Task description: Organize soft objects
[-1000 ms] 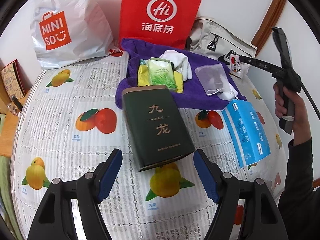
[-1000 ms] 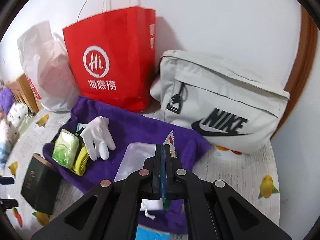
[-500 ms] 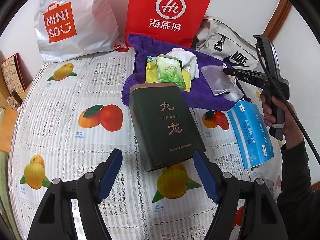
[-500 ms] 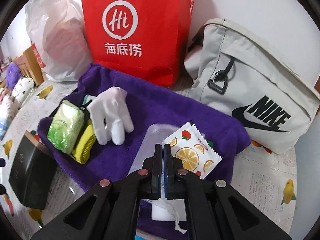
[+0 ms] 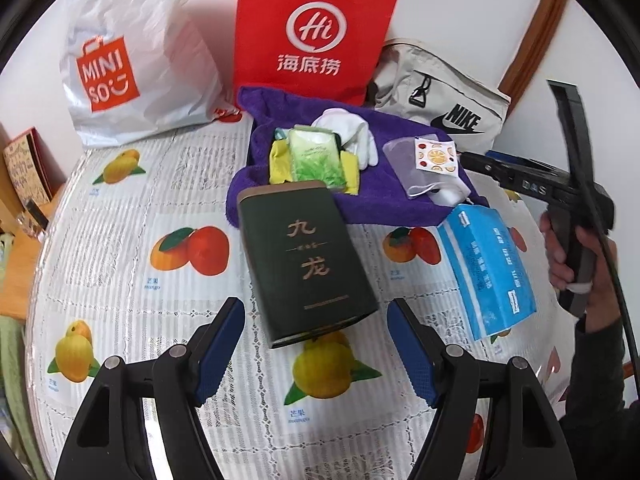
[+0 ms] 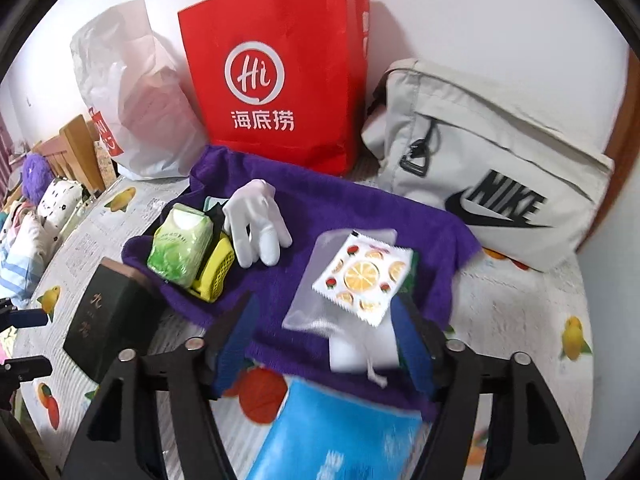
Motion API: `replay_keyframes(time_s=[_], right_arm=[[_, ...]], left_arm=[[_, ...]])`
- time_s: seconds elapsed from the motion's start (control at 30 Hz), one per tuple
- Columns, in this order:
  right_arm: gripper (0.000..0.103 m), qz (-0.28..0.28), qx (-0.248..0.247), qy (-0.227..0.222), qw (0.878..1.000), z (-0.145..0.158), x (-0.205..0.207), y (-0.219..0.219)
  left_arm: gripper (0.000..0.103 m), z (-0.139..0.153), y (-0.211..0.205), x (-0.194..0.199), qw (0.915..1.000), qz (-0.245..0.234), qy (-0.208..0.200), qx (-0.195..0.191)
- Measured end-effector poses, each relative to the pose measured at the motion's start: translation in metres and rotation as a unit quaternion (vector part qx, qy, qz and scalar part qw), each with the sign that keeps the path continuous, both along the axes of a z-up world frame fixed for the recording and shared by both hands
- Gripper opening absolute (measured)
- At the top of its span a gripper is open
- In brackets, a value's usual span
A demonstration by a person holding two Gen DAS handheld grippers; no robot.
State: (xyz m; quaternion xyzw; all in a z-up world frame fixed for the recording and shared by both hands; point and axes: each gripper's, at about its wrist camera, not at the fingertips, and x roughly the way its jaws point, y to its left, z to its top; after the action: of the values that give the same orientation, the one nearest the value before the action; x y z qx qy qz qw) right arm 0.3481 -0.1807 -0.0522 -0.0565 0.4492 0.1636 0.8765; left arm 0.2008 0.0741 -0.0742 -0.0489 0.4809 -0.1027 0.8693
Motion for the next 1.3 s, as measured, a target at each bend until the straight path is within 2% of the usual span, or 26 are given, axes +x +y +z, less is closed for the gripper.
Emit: replay_keyframes(time_s=[0.13,0.3,0.37,0.5,0.63,0.73,0.87,1.03,1.3], right_arm=[[0.078,-0.027,0.001,-0.005,1.0,0.017,-0.028,-0.012],[0.084,-0.05,-0.002,-0.014,0.999,0.04,-0.072,-0.029],[0.086,-0.057,0.005,-0.013,0.998,0.047,-0.088,-0.033],[0.09,-0.085,-0.003,-0.024,0.996,0.062,-0.13,-0.04],[0.092,-0.107,0.003,-0.024,0.994,0.074,-0.165,-0.044],[0.1,-0.113,0.024,-0.03,0.993,0.083,-0.192,-0.049],[0.101,-0.119,0.046,-0.045,0.991,0.096,-0.225,-0.053],[0.102,-0.125,0.046,-0.067,0.989,0.111,-0.265,-0.053],[0.102,-0.145,0.039,-0.074,0.986,0.12,-0.306,-0.059]], left_arm=[[0.075,0.013,-0.009,-0.009,0.9997,0.0,-0.017,0.017],[0.084,0.036,-0.022,-0.031,0.9975,0.005,-0.053,0.046],[0.086,0.042,-0.025,-0.039,0.9971,0.009,-0.059,0.048],[0.096,0.057,-0.034,-0.061,0.9956,0.016,-0.076,0.052],[0.097,0.072,-0.046,-0.088,0.992,0.018,-0.104,0.07],[0.098,0.082,-0.052,-0.109,0.9899,0.023,-0.12,0.072],[0.1,0.091,-0.058,-0.137,0.9846,0.04,-0.146,0.088],[0.101,0.095,-0.066,-0.163,0.9831,0.043,-0.16,0.079],[0.101,0.101,-0.072,-0.195,0.9815,0.04,-0.174,0.07]])
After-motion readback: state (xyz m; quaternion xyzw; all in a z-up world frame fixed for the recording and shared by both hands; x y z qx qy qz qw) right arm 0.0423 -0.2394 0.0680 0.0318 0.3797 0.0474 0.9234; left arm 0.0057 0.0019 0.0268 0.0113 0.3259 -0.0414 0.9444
